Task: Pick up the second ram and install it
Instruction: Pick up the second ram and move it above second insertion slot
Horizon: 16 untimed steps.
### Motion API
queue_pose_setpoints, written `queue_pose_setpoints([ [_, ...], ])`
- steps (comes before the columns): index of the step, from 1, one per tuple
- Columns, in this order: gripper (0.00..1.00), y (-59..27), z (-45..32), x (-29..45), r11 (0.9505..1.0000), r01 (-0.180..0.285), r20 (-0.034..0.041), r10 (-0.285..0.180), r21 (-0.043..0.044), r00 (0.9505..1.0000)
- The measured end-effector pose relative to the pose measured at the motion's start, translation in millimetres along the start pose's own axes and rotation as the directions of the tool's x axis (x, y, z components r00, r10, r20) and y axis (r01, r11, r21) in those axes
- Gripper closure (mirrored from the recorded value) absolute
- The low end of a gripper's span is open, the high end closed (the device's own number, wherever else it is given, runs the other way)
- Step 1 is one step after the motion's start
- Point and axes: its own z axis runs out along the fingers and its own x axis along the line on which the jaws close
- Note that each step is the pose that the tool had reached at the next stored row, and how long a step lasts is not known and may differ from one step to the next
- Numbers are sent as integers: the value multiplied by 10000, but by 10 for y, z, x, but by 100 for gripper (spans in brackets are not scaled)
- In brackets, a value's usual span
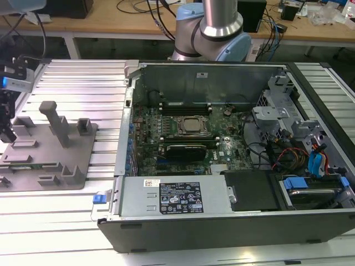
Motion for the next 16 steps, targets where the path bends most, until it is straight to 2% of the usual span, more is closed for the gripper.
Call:
queue_pose_setpoints([
  [8, 92, -29, 158, 44, 9995, 310, -15, -310, -20, 9995],
  [11, 92, -80, 215, 43, 9982, 593, -30, -594, -50, 9982],
  [14, 92, -84, 250, 49, 9970, 772, -39, -772, -55, 9970],
  [16, 92, -91, 281, 79, 9961, 881, -43, -881, -56, 9961],
])
